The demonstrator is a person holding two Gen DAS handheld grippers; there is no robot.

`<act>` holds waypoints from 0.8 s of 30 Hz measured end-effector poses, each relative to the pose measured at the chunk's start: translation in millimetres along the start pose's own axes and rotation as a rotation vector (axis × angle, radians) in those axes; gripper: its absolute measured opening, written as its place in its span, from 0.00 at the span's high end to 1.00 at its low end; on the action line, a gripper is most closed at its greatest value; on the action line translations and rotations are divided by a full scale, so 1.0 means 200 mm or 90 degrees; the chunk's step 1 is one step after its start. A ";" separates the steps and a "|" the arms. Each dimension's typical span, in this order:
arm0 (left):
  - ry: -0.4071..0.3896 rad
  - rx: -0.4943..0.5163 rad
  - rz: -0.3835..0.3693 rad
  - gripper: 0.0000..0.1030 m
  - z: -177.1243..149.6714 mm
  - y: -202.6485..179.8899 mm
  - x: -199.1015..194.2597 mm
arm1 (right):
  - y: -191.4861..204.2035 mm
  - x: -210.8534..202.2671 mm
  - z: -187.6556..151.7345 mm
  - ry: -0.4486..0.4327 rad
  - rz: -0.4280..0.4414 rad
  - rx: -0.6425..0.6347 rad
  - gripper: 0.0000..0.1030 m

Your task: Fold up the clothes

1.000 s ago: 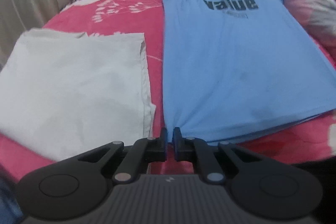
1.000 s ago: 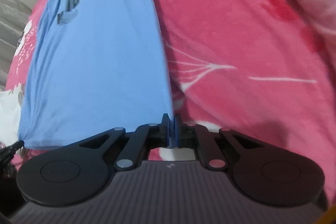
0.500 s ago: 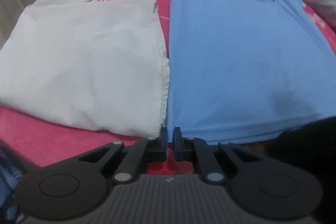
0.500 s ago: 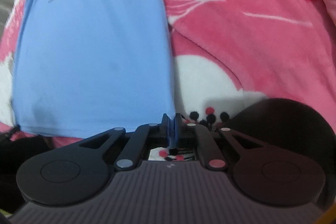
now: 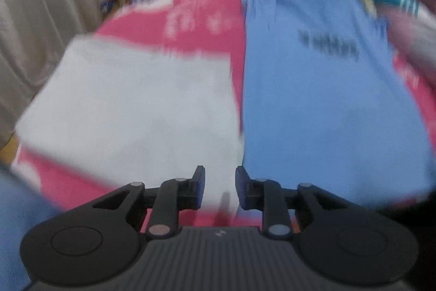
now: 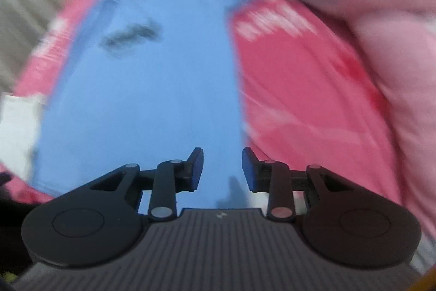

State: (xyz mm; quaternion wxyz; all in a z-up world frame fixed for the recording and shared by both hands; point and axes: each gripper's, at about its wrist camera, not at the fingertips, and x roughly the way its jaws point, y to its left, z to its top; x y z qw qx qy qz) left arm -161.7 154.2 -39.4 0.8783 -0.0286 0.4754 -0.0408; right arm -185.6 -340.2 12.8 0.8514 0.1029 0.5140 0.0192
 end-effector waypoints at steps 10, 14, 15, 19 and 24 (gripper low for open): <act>-0.141 -0.077 -0.036 0.65 0.84 -0.07 0.63 | 0.76 0.63 0.52 -0.103 0.242 -0.172 0.72; -0.127 -0.075 -0.051 0.65 1.00 -0.10 0.93 | 0.93 0.86 0.81 -0.121 0.271 -0.174 0.72; -0.121 -0.072 -0.052 0.65 1.00 -0.10 0.99 | 0.95 0.89 0.87 -0.123 0.278 -0.169 0.72; -0.107 -0.045 -0.058 0.66 1.00 -0.15 1.17 | 1.14 1.10 1.18 -0.122 0.289 -0.177 0.71; -0.109 0.005 -0.072 0.68 0.94 -0.22 1.25 | 1.45 1.35 1.43 -0.083 0.268 -0.210 0.71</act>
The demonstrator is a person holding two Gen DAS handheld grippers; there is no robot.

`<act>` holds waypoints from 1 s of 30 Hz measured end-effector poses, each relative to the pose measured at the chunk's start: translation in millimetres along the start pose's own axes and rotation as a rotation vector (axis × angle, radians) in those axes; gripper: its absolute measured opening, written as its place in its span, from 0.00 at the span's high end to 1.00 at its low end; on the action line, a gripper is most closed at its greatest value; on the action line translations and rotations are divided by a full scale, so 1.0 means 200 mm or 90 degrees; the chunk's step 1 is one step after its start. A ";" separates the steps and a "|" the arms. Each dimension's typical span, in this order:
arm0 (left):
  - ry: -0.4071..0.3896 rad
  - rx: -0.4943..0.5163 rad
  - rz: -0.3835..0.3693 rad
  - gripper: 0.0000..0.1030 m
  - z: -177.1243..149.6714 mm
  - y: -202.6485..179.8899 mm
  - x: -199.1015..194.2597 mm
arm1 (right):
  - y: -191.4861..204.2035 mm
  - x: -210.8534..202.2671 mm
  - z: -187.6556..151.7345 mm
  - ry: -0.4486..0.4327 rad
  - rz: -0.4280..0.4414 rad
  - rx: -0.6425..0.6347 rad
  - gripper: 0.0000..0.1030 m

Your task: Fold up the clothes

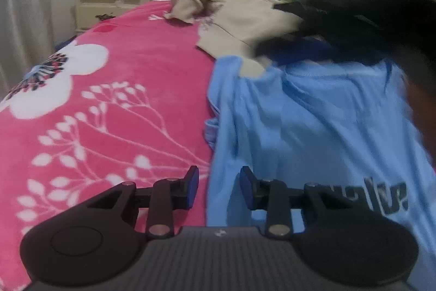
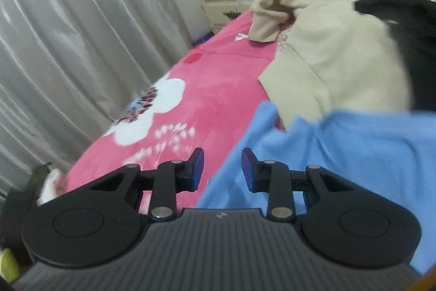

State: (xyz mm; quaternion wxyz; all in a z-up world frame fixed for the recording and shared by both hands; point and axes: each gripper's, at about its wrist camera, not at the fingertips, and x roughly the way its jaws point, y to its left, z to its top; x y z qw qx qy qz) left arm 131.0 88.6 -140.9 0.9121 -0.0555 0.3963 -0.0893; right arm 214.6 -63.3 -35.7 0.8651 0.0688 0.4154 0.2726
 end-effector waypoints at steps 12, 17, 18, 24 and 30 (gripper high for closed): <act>-0.066 0.069 -0.036 0.68 0.03 0.04 -0.14 | -0.23 0.34 0.05 0.041 -0.061 0.056 0.99; -0.051 0.095 -0.001 0.68 0.12 0.08 -0.03 | -0.36 0.24 -0.02 0.015 -0.043 0.076 0.99; -0.040 0.104 -0.009 0.68 0.14 0.08 0.02 | -0.37 0.25 -0.02 0.014 -0.042 0.073 0.99; 0.006 0.092 -0.053 0.68 0.18 0.10 0.29 | -0.42 0.26 -0.07 0.007 -0.027 0.092 0.99; -0.012 0.035 -0.069 0.94 0.17 0.09 0.26 | -0.44 0.25 -0.06 -0.001 -0.002 0.098 0.96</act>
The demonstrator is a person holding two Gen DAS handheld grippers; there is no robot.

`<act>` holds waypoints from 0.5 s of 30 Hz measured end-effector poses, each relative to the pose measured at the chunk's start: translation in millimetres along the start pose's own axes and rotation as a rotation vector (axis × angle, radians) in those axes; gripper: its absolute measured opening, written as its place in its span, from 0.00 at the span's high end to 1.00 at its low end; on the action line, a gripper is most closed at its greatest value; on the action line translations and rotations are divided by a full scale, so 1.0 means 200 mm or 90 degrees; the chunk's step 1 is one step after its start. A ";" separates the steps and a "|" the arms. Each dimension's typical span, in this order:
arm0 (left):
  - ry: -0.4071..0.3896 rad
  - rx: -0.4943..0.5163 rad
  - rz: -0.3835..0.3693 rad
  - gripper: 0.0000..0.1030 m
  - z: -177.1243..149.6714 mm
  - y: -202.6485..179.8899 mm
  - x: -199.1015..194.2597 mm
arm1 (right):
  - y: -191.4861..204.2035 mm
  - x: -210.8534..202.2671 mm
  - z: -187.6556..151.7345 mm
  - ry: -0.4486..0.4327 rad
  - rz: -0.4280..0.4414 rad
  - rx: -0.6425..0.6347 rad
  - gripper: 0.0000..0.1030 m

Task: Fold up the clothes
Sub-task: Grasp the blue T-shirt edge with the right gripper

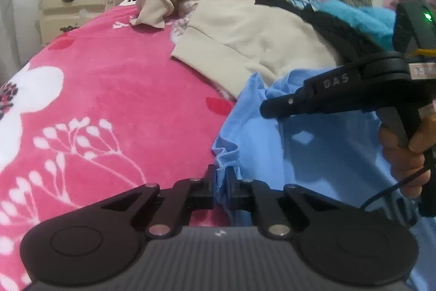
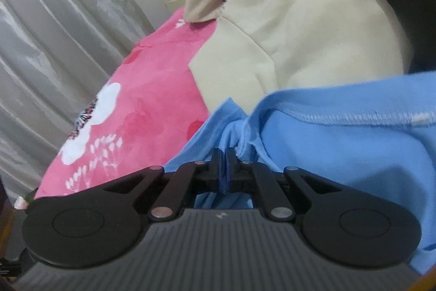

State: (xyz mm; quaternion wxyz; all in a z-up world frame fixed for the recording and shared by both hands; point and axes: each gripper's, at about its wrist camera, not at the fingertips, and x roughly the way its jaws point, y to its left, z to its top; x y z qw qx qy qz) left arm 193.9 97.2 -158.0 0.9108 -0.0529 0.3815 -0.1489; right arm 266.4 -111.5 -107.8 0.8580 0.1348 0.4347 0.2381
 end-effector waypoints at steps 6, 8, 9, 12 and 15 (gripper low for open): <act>-0.067 0.049 0.025 0.95 -0.03 -0.09 -0.20 | 0.06 -0.16 0.15 -0.026 0.041 0.007 0.92; -0.089 0.094 0.032 0.95 -0.04 -0.16 -0.24 | 0.09 -0.15 0.22 0.005 0.045 0.021 0.81; -0.098 0.118 0.032 0.95 -0.05 -0.20 -0.25 | 0.12 -0.13 0.25 0.031 0.049 0.023 0.78; -0.111 0.171 0.016 0.95 -0.08 -0.31 -0.23 | 0.19 -0.03 0.30 0.110 0.046 0.033 0.72; -0.121 0.228 0.010 0.95 -0.11 -0.41 -0.19 | 0.24 0.06 0.29 0.168 -0.018 0.020 0.71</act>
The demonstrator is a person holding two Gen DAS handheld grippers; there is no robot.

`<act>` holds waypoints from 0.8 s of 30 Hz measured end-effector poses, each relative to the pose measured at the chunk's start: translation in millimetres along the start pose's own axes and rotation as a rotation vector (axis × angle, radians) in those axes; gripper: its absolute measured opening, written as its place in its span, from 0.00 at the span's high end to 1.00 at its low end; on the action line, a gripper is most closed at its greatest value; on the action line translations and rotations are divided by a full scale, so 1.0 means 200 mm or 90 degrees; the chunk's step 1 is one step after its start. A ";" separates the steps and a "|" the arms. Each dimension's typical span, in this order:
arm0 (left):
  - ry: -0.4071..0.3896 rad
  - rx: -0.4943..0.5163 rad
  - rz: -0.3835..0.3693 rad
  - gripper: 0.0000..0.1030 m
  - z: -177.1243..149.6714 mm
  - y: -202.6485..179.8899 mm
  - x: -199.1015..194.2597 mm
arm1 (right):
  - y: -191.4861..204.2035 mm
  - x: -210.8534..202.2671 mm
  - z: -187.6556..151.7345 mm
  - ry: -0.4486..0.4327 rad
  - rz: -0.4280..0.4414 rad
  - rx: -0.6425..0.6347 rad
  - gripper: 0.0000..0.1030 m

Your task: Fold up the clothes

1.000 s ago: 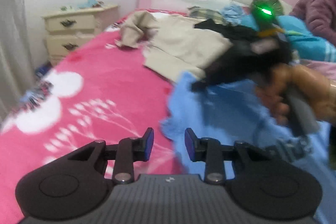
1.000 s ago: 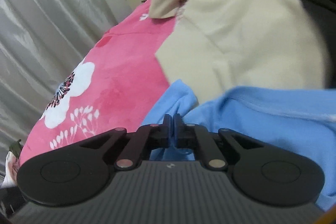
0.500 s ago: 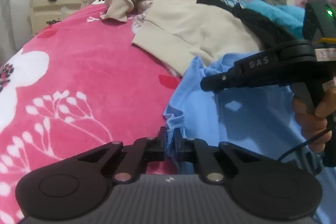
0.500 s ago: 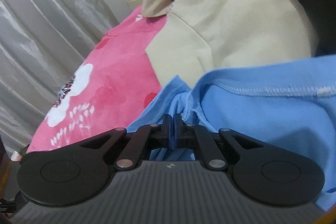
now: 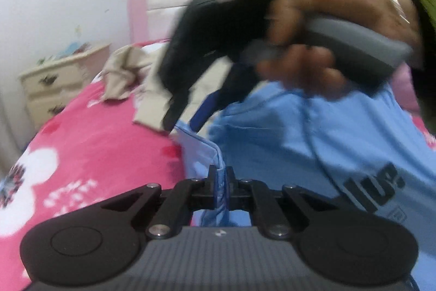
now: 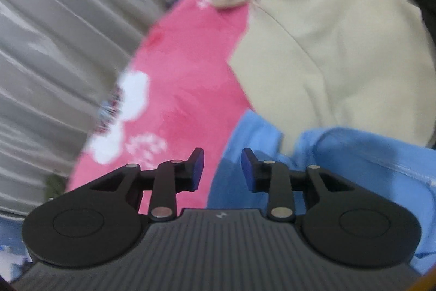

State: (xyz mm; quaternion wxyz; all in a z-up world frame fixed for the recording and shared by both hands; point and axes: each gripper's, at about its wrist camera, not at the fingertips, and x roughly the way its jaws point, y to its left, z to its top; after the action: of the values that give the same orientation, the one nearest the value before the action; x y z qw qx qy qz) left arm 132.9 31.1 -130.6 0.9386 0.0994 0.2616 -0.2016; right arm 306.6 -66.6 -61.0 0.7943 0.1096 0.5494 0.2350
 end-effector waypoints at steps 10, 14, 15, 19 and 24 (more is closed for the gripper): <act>-0.023 -0.015 0.014 0.95 0.00 -0.03 -0.05 | -0.08 -0.02 -0.09 -0.031 -0.035 -0.018 0.98; -0.033 -0.119 0.078 0.95 0.01 0.17 -0.18 | -0.03 -0.12 -0.06 -0.091 0.050 -0.024 0.98; -0.034 -0.152 0.098 0.95 0.01 0.23 -0.20 | 0.01 -0.11 -0.04 -0.097 0.071 -0.032 0.98; -0.014 -0.290 0.164 0.95 -0.01 0.45 -0.25 | 0.21 -0.01 0.03 -0.108 0.128 -0.091 0.98; 0.025 -0.402 0.230 0.95 -0.14 0.61 -0.29 | 0.44 0.23 0.09 -0.087 0.152 -0.152 0.98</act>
State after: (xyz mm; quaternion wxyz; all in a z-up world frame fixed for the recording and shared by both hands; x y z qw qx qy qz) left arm 127.2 168.3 -112.6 0.9384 -0.1468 0.3071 0.0599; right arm 312.9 33.7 -53.5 0.8034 0.0948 0.4457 0.3833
